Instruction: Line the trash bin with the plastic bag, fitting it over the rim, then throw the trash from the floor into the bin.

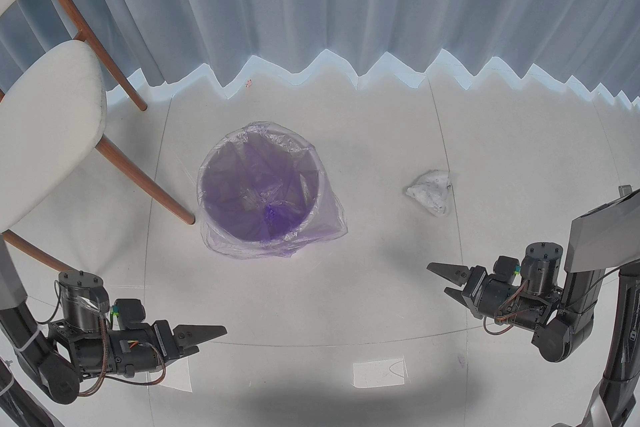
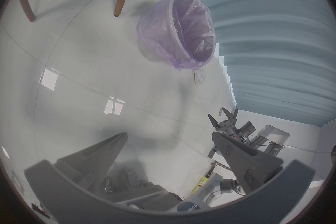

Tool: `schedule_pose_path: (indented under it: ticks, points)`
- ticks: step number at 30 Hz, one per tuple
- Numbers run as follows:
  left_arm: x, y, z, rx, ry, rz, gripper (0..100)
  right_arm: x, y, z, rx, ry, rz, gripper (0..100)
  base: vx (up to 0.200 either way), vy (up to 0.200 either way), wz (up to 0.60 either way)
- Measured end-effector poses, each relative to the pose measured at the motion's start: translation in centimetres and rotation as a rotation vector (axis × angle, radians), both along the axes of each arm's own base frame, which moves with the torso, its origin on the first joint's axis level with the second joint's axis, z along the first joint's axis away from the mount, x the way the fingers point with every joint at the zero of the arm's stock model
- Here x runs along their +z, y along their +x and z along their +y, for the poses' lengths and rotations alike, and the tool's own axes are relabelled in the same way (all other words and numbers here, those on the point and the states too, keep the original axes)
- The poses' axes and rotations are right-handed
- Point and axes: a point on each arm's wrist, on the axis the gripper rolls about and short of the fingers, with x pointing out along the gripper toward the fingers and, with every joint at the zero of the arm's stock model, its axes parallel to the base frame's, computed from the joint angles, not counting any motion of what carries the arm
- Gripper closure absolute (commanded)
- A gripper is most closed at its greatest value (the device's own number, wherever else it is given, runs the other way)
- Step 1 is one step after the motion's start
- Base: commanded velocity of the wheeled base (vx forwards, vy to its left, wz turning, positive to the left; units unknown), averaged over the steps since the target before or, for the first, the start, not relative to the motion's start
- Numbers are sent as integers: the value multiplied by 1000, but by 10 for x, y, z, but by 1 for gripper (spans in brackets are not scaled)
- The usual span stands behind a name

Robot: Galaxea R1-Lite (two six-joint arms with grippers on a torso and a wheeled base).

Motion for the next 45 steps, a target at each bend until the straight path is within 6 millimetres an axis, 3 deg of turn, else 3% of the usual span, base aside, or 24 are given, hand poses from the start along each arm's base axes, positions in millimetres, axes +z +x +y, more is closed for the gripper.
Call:
schedule_pose_path:
  ticks: [5, 11, 18, 29, 45]
  points:
    - [-15, 17, -6, 27, 25, -57, 0, 0, 1, 0, -2, 2, -1, 0, 0, 0, 0]
    - [-46, 29, -14, 39, 85, -27, 0, 0, 1, 0, -3, 2, -2, 0, 0, 0, 0]
    - [-64, 43, -23, 52, 129, -30, 0, 0, 3, 0, -3, 3, -6, 0, 0, 0, 0]
    - [-76, 78, -29, 101, 128, -101, 0, 0, 3, 1, -2, 3, -6, 0, 0, 0, 0]
    - [-64, 110, -37, 121, 84, -231, 0, 0, 3, 2, 3, 4, -9, 0, 0, 0, 0]
